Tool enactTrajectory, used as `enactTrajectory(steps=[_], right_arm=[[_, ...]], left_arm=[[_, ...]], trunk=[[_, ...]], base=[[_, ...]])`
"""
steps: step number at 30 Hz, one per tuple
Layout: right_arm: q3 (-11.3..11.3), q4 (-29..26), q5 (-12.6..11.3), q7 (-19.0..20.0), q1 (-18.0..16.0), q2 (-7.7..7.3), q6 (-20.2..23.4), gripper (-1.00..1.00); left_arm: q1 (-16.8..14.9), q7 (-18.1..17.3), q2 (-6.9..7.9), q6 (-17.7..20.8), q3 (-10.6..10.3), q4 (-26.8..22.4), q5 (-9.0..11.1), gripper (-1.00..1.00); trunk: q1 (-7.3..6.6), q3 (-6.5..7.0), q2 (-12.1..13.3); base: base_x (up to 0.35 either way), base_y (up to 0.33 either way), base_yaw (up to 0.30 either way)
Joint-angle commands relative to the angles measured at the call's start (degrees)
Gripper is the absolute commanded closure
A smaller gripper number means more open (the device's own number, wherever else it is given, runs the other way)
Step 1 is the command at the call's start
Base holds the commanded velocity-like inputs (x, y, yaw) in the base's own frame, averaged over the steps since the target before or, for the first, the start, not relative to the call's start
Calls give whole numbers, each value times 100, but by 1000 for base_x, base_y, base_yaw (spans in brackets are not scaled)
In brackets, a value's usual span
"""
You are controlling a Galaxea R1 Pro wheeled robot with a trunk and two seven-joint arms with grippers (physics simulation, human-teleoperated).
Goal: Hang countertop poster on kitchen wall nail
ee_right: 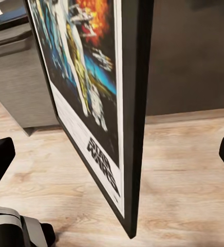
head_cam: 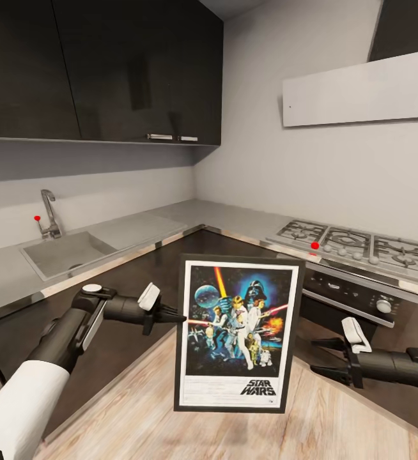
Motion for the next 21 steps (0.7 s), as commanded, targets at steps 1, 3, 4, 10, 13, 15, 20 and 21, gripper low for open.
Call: enactTrajectory(steps=[1, 3, 4, 10, 13, 15, 20, 21], right_arm=[[-3, 0, 5, 24, -4, 0, 60, -100], [3, 2, 4, 24, -4, 3, 59, -100], [19, 3, 4, 22, -4, 4, 59, -100], [295, 5, 2, 10, -4, 9, 48, -100], [334, 8, -10, 8, -4, 14, -92, -100], [350, 12, -19, 7, -4, 17, -180, -100], [356, 14, -27, -4, -4, 26, -221, -100], [356, 14, -28, -5, -4, 26, -222, -100]], left_arm=[[-5, -14, 4, 40, -12, -6, 8, 100], [-5, -14, 4, 40, -12, -13, 8, 100], [-5, -14, 3, 40, -11, -15, 8, 100], [-5, -14, 8, 40, -9, -21, 8, 100], [-5, -14, 5, 40, -14, -27, 8, 100], [-5, -14, 8, 40, -11, -29, 8, 100], [-5, -14, 9, 37, -9, -37, 12, 100], [-5, -14, 9, 36, -9, -37, 11, 100]], trunk=[[0, -7, -4], [0, -7, -4], [0, -7, -4], [0, -7, -4], [0, -7, -4], [0, -7, -4], [0, -7, -4], [0, -7, -4]], base=[[0, 0, 0], [0, 0, 0], [0, 0, 0], [0, 0, 0], [0, 0, 0], [0, 0, 0], [0, 0, 0], [0, 0, 0]])
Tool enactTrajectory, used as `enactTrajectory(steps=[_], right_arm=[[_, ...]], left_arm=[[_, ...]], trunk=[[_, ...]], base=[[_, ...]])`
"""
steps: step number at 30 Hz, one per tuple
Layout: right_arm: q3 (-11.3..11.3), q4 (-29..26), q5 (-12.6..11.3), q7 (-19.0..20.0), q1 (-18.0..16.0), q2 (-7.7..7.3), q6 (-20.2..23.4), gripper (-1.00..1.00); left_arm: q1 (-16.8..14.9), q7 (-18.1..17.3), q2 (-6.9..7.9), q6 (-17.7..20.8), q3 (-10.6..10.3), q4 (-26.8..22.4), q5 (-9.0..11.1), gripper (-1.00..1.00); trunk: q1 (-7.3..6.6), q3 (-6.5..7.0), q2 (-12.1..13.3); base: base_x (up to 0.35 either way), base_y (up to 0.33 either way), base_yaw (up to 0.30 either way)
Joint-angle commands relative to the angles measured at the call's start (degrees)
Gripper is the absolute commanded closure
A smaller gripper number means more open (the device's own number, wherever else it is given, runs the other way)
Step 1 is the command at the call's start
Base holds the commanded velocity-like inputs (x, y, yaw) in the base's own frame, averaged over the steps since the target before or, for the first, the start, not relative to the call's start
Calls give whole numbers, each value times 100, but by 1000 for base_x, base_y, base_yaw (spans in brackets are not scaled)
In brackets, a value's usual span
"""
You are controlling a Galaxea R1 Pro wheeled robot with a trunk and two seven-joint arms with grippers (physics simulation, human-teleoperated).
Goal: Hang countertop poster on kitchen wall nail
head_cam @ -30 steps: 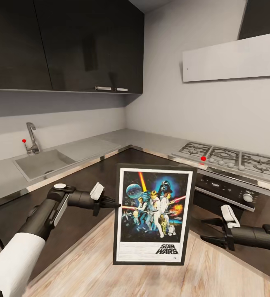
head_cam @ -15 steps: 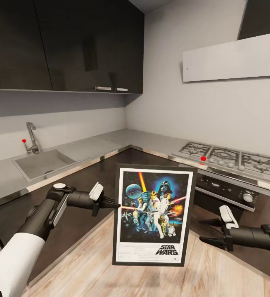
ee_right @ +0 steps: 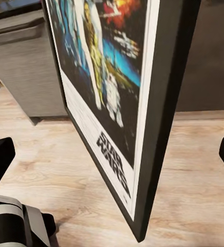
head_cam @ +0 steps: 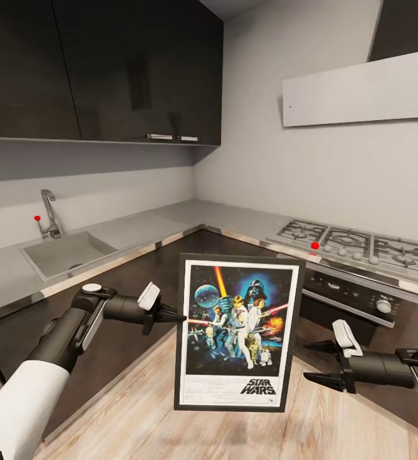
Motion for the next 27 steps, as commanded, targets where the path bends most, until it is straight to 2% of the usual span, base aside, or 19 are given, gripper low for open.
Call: enactTrajectory(steps=[1, 27], right_arm=[[-2, -2, 1, 21, -4, 0, 60, -100], [-10, 7, -46, 8, -13, 34, 50, -100]], left_arm=[[-5, -14, 5, 40, -14, -2, 9, 100], [-5, -14, 5, 35, -12, -21, 5, 100]], trunk=[[0, -7, -4], [0, -7, -4]], base=[[0, 0, 0], [0, 0, 0]])
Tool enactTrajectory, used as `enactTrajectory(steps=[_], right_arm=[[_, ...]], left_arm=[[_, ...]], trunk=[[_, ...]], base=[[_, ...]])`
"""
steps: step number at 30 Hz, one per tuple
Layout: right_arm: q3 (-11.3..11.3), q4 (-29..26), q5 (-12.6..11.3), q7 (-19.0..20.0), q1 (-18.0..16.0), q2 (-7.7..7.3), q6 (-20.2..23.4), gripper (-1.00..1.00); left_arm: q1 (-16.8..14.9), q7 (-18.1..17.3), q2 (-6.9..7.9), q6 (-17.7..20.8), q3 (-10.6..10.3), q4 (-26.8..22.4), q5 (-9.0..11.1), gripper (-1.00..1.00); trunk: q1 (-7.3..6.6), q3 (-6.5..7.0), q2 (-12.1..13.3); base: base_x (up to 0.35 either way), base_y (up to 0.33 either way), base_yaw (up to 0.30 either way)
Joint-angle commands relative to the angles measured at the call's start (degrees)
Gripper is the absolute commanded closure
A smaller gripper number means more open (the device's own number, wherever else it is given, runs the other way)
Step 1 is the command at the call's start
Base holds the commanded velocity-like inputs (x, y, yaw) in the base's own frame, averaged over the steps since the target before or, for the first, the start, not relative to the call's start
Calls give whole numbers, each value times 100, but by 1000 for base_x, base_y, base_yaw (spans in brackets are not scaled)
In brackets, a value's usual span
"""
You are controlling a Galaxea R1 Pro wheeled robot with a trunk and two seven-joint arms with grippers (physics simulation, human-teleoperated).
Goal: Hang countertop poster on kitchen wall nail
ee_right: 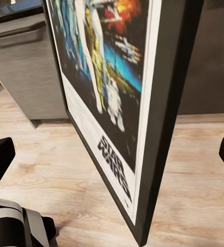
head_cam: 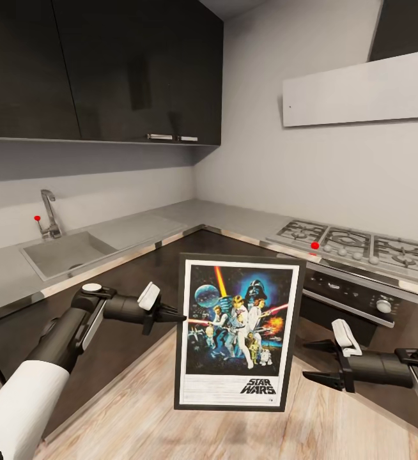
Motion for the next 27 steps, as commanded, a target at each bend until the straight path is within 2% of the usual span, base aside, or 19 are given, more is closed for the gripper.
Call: enactTrajectory(steps=[1, 8, 16, 27], right_arm=[[-2, -1, -2, 21, -4, 2, 60, -100], [-2, 4, -2, 14, -18, 11, 63, -100], [-2, 430, -10, 12, -286, 22, -73, -100], [-2, 522, -11, 20, -327, 27, -189, -100]], left_arm=[[-5, -14, 5, 40, -13, -2, 8, 100], [-5, -14, 5, 40, -13, -2, 8, 100], [-5, -14, 5, 40, -19, -2, 8, 100], [-5, -14, 5, 40, -17, 5, 8, 100]], trunk=[[0, -7, -4], [0, -7, -4], [0, -7, -4], [0, -7, -4]], base=[[0, 0, 0], [0, 0, 0], [0, 0, 0], [0, 0, 0]])
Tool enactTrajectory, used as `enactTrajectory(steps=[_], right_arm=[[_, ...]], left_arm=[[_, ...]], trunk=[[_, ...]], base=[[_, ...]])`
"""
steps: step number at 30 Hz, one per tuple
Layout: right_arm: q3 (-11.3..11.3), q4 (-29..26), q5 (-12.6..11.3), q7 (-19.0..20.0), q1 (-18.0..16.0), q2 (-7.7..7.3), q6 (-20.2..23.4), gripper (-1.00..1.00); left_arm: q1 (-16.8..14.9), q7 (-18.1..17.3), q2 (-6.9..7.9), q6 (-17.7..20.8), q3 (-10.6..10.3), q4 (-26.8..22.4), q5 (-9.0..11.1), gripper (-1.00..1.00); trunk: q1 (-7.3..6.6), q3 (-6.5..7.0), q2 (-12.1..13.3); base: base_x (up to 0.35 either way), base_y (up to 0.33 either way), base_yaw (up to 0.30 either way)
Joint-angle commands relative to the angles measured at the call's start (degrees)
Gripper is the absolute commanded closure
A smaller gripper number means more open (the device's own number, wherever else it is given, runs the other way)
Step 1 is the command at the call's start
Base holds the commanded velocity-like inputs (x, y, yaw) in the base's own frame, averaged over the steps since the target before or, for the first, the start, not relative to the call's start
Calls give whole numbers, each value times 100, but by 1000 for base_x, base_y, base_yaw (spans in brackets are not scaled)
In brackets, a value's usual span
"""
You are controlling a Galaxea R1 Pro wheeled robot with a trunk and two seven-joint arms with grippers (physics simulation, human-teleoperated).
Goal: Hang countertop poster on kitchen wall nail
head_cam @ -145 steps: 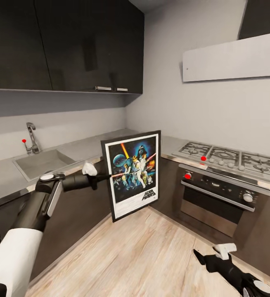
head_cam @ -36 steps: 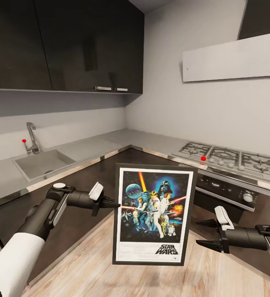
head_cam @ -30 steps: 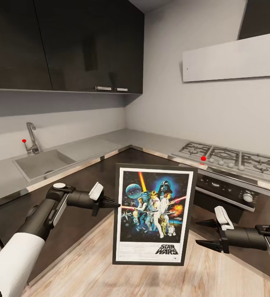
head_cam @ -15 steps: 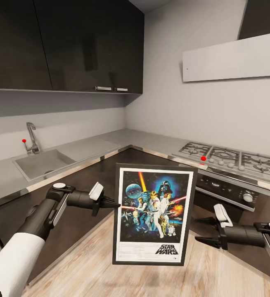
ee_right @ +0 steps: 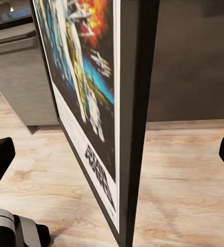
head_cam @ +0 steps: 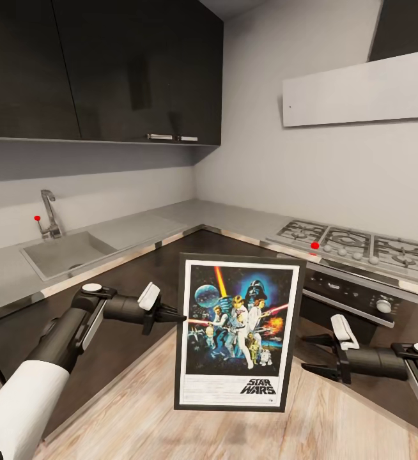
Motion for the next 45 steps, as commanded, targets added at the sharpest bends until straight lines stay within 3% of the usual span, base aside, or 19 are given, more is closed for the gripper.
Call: enactTrajectory(steps=[1, 23, 26, 43, 44, 45], right_arm=[[-2, 0, -3, 21, -4, 0, 59, -100], [17, 141, -3, 13, -209, 275, 46, -100], [23, 152, 1, 13, -238, 402, 35, -100], [24, 170, 6, 13, -278, 457, 28, -100], [24, 170, 6, 13, -278, 457, 28, 100], [24, 170, 6, 13, -278, 457, 28, 100]], left_arm=[[-5, -14, 5, 40, -14, -3, 8, 100], [-5, -14, 5, -206, -19, -7, 8, 100], [-5, -14, 5, -206, -33, -9, 8, 100], [-5, -14, 10, -206, -35, -10, 8, 100], [-5, -14, 11, -206, -35, -9, 8, 100], [-5, -14, 10, -206, -35, -9, 8, 100]], trunk=[[0, -7, -4], [0, -7, -4], [0, -7, -4], [0, -7, -4], [0, -7, -4], [0, -7, -4]], base=[[0, 0, 0], [0, 0, 0], [0, 0, 0], [0, 0, 0], [0, 0, 0], [0, 0, 0]])
